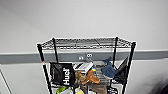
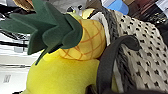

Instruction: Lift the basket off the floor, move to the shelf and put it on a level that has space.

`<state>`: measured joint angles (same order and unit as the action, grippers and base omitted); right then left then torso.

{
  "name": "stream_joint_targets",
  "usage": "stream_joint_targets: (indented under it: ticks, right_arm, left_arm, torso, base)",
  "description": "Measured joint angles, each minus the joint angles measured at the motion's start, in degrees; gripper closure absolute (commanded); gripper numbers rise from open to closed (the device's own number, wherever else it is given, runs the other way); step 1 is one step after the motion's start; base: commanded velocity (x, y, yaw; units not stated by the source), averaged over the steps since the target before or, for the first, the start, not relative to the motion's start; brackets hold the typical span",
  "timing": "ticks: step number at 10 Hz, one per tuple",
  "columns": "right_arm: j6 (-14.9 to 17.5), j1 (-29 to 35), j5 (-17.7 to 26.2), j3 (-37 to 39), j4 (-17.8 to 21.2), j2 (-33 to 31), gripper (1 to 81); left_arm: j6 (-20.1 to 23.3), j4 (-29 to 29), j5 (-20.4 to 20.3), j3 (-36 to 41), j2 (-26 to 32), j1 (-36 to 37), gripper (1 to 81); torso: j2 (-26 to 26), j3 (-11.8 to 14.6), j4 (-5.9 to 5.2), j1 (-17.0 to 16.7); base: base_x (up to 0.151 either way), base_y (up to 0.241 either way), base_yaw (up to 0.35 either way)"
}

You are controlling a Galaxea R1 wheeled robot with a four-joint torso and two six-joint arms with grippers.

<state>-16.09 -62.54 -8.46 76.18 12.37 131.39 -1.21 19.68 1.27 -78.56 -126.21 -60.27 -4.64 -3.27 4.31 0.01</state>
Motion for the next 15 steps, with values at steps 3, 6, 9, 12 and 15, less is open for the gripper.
stream_joint_targets:
  ticks: [3, 6, 9, 12, 15]
  right_arm:
    - [0.0, 0.0, -0.1, 0.0, 0.0, 0.0, 81.1]
    - [0.0, 0.0, -0.1, 0.0, 0.0, -0.1, 81.1]
    - [0.0, 0.2, -0.1, 0.0, 0.0, -0.1, 81.1]
    - [0.0, 0.9, -0.4, 0.0, 0.0, 0.0, 81.1]
    - [0.0, 0.8, 0.1, -0.1, 0.0, -0.2, 81.1]
  left_arm:
    - [0.0, 0.0, 0.0, 0.0, -0.1, 0.0, 81.1]
    - [0.0, 0.0, 0.0, 0.0, -0.2, 0.0, 81.1]
    - [-0.1, 0.0, -0.2, 0.0, -0.3, 0.0, 81.1]
    - [0.0, 0.0, -0.7, 0.0, -0.3, 0.3, 81.1]
    - [-0.1, 0.0, -0.3, 0.0, -0.2, 0.0, 81.1]
  torso:
    - [0.0, 0.0, 0.0, 0.0]
    - [0.0, 0.0, 0.0, 0.0]
    - [0.0, 0.0, 0.0, 0.0]
    - [0.0, 0.0, 0.0, 0.1]
    - [0.0, 0.0, 0.0, 0.0]
  base:
    - [0.088, 0.0, 0.0]
    - [0.088, 0.0, 0.0]
    - [0.081, 0.0, 0.0]
    - [0.0, 0.0, 0.0]
    - [0.0, 0.0, 0.0]
